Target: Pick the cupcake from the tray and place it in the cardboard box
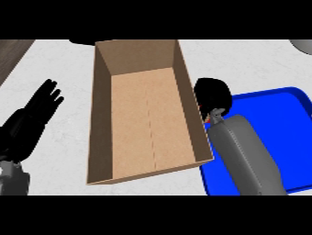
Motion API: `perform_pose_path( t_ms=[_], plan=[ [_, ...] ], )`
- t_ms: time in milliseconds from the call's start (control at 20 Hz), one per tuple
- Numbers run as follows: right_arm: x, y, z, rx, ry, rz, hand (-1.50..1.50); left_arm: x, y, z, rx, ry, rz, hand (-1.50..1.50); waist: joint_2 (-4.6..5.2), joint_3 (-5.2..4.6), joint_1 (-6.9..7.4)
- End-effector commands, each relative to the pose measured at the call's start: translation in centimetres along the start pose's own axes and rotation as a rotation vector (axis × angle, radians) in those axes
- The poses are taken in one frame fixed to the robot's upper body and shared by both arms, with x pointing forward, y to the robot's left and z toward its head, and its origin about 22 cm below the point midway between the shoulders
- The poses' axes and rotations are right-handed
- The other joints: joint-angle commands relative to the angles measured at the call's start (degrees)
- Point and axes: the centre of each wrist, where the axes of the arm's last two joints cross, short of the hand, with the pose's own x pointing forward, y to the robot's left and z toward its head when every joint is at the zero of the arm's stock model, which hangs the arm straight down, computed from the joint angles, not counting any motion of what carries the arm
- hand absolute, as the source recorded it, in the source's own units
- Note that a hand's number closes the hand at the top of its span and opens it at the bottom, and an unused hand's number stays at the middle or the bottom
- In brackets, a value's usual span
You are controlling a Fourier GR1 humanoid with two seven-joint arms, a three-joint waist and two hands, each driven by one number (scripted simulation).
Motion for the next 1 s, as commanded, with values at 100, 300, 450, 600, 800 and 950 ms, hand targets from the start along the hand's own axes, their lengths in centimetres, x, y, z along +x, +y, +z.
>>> perform_pose_path(
  t_ms=[100, 300, 450, 600, 800, 950],
  plan=[
    [6.5, -3.4, 1.7, -0.185, 0.134, -0.007, 1.5, 0.1, -1.4, -0.8, -0.07, -0.008, -0.01, 0.0, 0.11, -0.02, 4.24],
    [11.1, -6.8, 3.9, -0.327, 0.154, -0.015, 1.5, 0.5, -2.6, -1.7, -0.11, -0.014, -0.014, 0.0, 0.16, -0.11, 5.41],
    [14.0, -8.9, 5.8, -0.466, 0.18, -0.02, 1.5, 0.6, -2.6, -2.2, -0.103, -0.002, -0.02, 0.0, 0.18, -0.23, 4.95],
    [16.2, -11.4, 7.6, -0.578, 0.195, -0.04, 1.5, 0.3, -2.7, -2.2, -0.096, 0.008, -0.018, 0.0, -0.25, -0.39, 4.59],
    [17.8, -13.0, 8.3, -0.684, 0.28, -0.052, 1.5, 0.1, -2.2, -2.2, -0.076, 0.01, -0.021, 0.0, -0.43, -0.43, 3.41],
    [19.0, -15.1, 9.3, -0.731, 0.321, -0.086, 1.5, -0.2, -1.8, -2.2, -0.049, 0.027, -0.014, 0.0, -0.63, -0.39, 2.61]
  ],
)
